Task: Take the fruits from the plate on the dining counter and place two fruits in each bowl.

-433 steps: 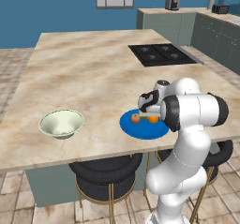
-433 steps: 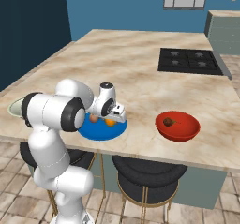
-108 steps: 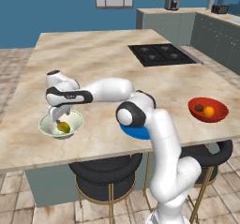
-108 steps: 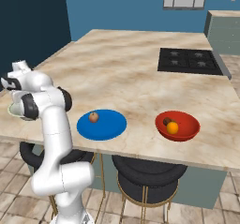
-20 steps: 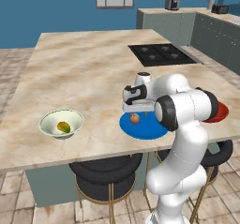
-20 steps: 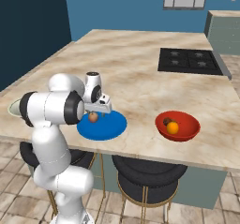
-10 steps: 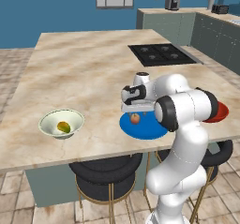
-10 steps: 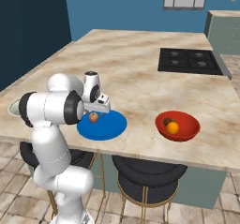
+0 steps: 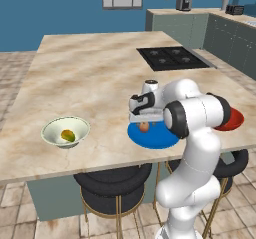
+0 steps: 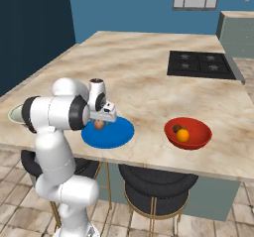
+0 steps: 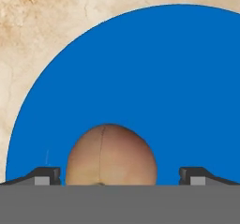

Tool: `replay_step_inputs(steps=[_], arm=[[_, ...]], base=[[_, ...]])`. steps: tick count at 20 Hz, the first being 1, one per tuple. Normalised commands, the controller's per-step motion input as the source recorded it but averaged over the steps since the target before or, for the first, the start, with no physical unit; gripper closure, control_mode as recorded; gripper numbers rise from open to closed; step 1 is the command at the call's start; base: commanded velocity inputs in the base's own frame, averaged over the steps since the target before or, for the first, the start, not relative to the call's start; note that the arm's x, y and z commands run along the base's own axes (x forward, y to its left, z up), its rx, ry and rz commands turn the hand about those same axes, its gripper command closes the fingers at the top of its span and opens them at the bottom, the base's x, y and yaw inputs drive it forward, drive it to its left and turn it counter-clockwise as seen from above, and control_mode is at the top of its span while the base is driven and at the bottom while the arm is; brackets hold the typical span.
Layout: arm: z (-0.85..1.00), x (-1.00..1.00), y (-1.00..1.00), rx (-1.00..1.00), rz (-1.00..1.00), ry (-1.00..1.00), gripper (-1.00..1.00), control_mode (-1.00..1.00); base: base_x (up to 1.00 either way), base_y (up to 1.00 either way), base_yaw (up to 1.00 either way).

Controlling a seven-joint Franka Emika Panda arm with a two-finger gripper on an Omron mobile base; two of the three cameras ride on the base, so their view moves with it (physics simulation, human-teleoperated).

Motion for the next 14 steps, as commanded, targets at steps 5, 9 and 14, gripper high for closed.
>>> replay_step_inputs(steps=[5, 9, 14], arm=[[-0.24, 0.00, 0.00, 0.00, 0.00, 0.00, -1.00, -1.00], [-0.01, 0.00, 0.00, 0.00, 0.00, 0.00, -1.00, -1.00], [0.00, 0.00, 0.00, 0.00, 0.00, 0.00, 1.00, -1.00]], base=[[0.00, 0.00, 0.00], [0.00, 0.00, 0.00], [0.00, 0.00, 0.00]])
